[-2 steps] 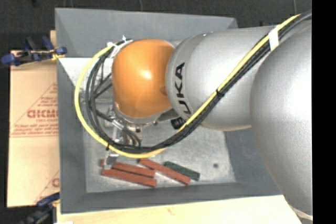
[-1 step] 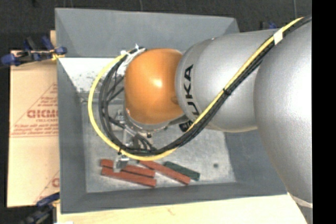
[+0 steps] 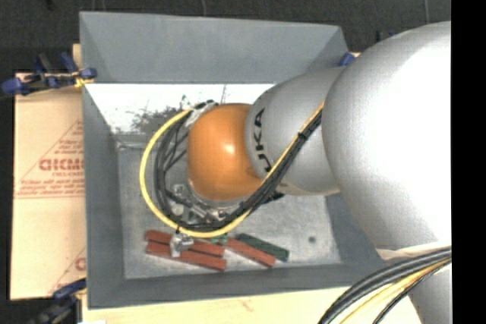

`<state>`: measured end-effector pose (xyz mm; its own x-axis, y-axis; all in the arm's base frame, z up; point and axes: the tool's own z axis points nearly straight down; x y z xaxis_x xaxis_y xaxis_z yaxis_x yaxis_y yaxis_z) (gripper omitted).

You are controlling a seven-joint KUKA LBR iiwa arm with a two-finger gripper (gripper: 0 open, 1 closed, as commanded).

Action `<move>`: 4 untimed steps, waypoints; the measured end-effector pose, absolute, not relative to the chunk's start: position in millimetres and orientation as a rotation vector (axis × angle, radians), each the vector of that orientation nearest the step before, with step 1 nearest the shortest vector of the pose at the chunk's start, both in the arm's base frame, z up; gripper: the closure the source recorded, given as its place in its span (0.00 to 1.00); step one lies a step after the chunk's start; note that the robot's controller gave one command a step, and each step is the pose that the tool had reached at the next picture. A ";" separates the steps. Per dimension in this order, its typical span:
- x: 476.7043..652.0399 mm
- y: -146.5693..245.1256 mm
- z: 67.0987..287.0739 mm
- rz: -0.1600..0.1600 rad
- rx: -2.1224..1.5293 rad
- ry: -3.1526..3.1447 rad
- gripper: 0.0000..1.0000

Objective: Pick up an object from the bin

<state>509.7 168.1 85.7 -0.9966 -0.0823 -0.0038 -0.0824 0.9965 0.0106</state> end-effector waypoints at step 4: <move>511.3 161.3 166.6 0.002 -0.187 3.134 0.00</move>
Offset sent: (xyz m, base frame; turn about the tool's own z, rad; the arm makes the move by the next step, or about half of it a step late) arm 0.0113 -0.0050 0.1045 -0.0501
